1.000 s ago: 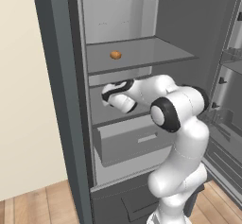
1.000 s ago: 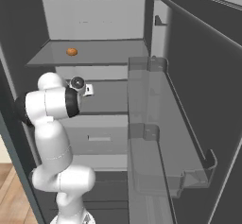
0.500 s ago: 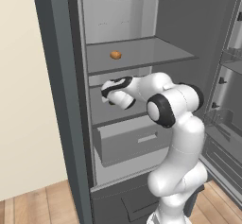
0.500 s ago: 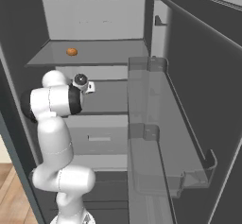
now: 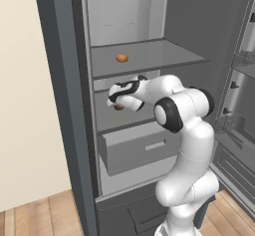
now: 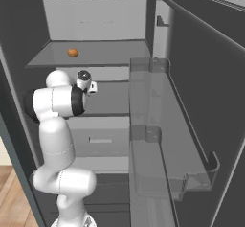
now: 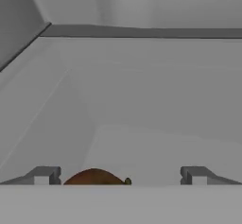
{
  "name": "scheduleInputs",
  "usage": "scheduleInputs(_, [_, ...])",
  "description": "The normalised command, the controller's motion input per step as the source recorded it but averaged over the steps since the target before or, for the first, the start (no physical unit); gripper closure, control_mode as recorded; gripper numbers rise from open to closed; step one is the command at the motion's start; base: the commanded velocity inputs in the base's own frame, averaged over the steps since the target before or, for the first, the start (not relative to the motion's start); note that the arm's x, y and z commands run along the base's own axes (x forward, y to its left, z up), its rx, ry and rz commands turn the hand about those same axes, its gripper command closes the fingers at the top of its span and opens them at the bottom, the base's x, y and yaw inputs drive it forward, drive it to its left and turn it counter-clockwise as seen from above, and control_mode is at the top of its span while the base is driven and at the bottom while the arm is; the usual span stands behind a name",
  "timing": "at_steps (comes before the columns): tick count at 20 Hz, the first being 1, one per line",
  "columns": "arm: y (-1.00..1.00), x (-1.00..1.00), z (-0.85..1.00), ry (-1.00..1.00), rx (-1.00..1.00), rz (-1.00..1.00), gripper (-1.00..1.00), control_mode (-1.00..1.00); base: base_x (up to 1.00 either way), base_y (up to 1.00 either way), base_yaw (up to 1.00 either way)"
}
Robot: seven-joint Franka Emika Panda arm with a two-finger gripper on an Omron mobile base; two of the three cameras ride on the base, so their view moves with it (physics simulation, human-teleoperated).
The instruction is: Retrieve the tangerine and apple from the fridge and place them into the bowl on the dining table.
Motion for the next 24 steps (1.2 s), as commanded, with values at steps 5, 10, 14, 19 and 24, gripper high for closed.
scheduleInputs(5, [0.02, -0.02, -0.62, 0.12, -0.01, -0.02, -1.00, -1.00, 0.00, 0.00, 0.00])
scheduleInputs(10, [0.08, -0.20, -0.75, 0.10, -0.03, -0.01, -1.00, -1.00, 0.00, 0.00, 0.00])
scheduleInputs(14, [0.09, -0.48, -0.85, 0.05, -0.04, -0.01, -1.00, -1.00, 0.00, 0.00, 0.00])
scheduleInputs(19, [0.07, -0.70, -0.83, 0.00, -0.04, 0.00, -1.00, -1.00, 0.00, 0.00, 0.00])
scheduleInputs(24, [0.00, -0.74, -0.63, -0.03, -0.01, 0.00, -1.00, -1.00, 0.00, 0.00, 0.00])
